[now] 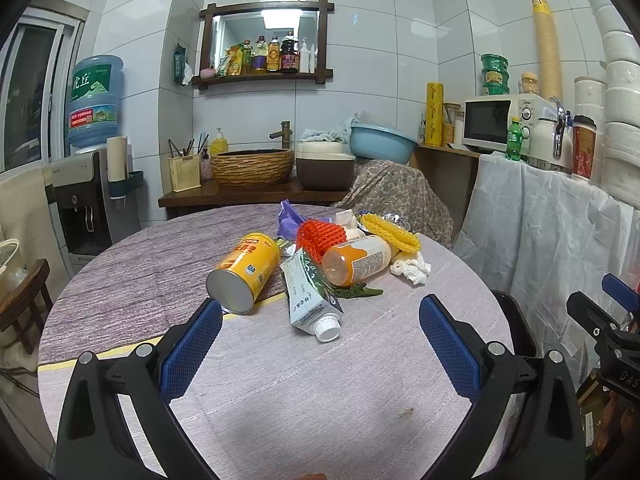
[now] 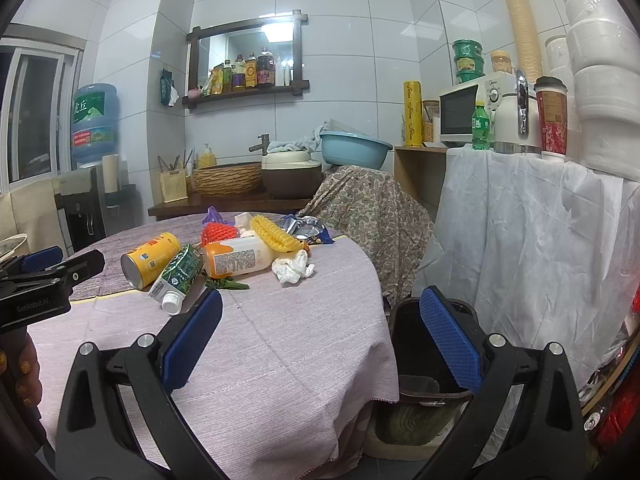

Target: Collect trash

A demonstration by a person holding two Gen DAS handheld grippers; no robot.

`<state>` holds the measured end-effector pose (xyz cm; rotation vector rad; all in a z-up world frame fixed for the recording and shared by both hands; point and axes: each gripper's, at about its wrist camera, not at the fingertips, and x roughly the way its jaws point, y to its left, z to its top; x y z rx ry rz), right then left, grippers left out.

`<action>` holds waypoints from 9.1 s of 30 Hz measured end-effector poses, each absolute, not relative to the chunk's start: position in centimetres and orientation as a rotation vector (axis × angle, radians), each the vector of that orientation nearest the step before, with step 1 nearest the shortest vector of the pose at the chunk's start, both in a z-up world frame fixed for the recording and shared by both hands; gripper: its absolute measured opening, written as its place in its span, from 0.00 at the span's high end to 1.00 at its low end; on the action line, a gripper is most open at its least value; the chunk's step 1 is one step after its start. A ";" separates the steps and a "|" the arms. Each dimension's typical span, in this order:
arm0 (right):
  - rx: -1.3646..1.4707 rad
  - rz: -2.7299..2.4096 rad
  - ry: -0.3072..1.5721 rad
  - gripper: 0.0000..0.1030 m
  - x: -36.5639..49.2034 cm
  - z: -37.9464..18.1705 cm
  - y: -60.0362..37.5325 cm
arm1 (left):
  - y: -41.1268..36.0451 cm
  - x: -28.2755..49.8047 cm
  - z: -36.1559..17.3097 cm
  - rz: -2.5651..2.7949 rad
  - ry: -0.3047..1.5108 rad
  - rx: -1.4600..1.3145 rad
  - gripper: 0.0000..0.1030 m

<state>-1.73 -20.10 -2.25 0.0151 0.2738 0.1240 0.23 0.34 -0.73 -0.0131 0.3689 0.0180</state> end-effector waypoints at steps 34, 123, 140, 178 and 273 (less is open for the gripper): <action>0.012 0.129 0.277 0.05 -1.8 -2.5 -19.5 | 0.2 0.6 -0.8 0.016 0.386 -0.002 0.05; 0.214 0.654 0.755 0.50 11.8 -6.0 -15.1 | 10.1 18.1 -3.6 -0.114 0.905 0.008 0.37; 0.391 0.029 0.928 0.50 21.8 -16.0 -38.0 | -18.4 21.8 -0.2 -0.684 0.840 0.061 0.37; 0.425 -0.104 1.094 0.29 19.2 -21.3 -43.3 | -39.0 35.3 -18.2 -0.509 1.284 0.211 0.37; -0.014 0.321 0.525 0.81 15.9 -1.8 -21.5 | -5.8 28.5 -5.6 -0.325 0.965 0.580 0.41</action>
